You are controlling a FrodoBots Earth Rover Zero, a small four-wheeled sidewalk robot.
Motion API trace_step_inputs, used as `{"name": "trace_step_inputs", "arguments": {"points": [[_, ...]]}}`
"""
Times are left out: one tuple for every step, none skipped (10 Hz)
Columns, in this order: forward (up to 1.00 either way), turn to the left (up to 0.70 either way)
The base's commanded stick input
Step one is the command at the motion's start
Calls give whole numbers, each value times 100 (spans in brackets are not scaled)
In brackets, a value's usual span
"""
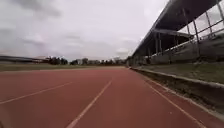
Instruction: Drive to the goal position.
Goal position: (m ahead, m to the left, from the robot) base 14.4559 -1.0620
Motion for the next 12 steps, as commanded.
{"name": "trace_step_inputs", "arguments": {"points": [[70, -5], [70, -4], [70, -13], [70, -4], [70, -6], [70, -13], [70, -3], [70, 0], [70, 0], [70, 0], [70, -1], [70, -1]]}}
